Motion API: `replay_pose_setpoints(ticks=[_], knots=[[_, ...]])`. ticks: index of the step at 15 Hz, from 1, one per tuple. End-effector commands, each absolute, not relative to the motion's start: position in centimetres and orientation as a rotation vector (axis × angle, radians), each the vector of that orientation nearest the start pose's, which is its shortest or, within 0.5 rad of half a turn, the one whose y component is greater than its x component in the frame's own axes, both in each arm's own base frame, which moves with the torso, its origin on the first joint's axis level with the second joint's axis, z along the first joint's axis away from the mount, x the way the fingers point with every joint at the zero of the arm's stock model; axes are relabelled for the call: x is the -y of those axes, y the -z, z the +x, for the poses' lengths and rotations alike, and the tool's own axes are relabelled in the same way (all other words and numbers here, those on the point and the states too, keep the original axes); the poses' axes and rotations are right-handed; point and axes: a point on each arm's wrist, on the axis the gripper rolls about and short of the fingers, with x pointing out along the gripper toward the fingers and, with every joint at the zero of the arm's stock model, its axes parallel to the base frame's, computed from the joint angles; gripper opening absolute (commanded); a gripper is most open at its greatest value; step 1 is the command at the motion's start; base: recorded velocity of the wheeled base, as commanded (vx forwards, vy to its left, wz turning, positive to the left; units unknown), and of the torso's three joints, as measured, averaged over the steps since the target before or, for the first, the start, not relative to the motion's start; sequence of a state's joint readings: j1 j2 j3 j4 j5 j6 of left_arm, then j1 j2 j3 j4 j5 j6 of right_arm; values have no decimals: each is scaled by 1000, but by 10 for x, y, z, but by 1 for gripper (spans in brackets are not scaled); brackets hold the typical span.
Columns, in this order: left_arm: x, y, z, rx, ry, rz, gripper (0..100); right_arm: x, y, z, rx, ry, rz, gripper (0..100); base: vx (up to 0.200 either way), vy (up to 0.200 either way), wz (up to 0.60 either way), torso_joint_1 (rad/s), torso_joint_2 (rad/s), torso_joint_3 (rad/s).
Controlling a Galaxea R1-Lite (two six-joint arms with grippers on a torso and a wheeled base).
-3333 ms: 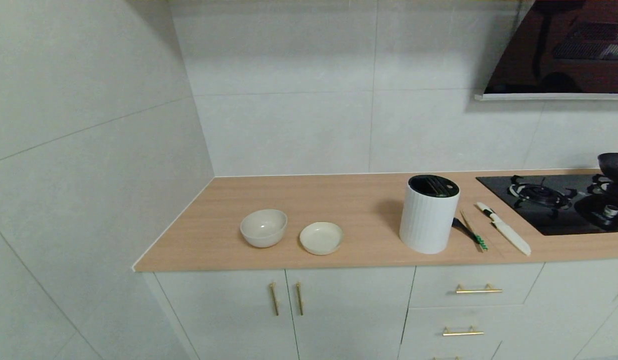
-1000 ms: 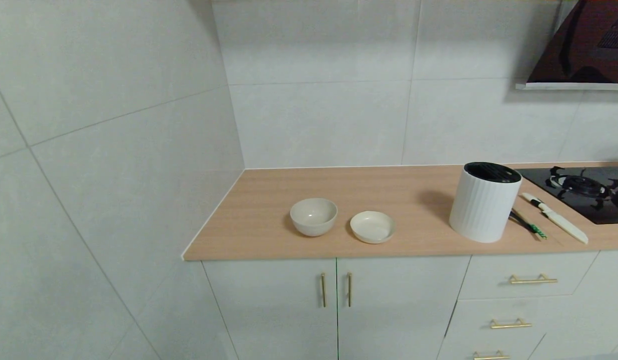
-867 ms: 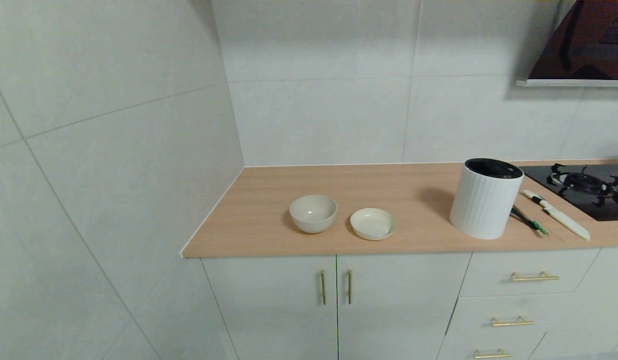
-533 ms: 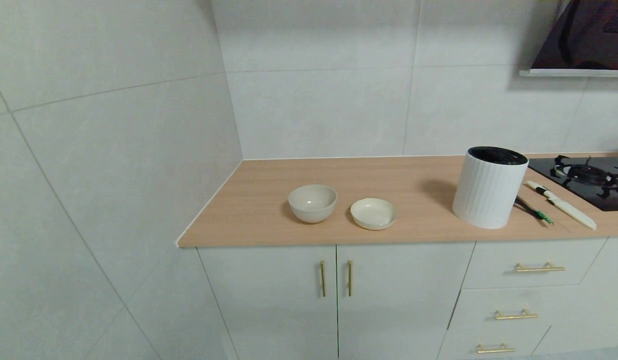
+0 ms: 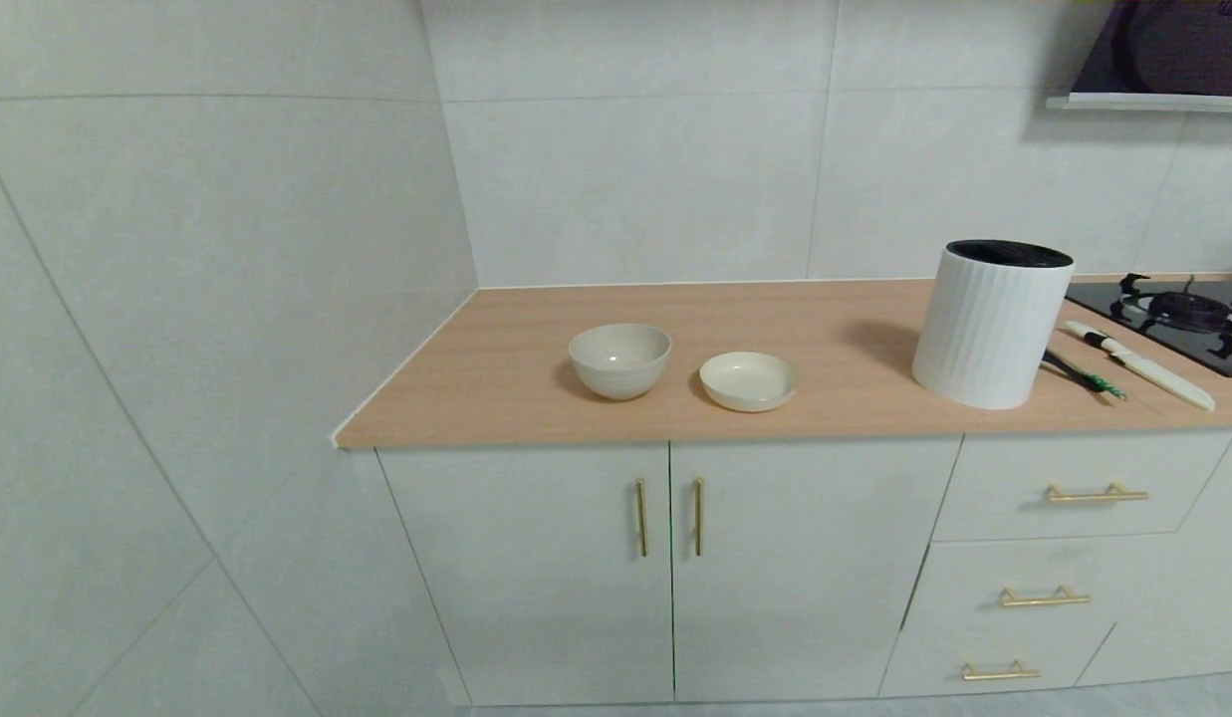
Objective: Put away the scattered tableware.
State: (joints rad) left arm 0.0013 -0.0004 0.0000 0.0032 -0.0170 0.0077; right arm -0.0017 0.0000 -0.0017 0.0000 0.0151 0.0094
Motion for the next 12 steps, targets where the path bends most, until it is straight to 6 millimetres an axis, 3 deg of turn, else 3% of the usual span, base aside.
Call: replay_pose_setpoints(ticks=[1, 12], knots=[[0, -75, -23, -3, 15, 8, 100, 0, -76, -23, 0, -14, 9, 100, 0, 0, 0, -232, 500, 300], [0, -75, -23, -3, 15, 8, 100, 0, -76, -23, 0, -14, 9, 100, 0, 0, 0, -190, 485, 294]])
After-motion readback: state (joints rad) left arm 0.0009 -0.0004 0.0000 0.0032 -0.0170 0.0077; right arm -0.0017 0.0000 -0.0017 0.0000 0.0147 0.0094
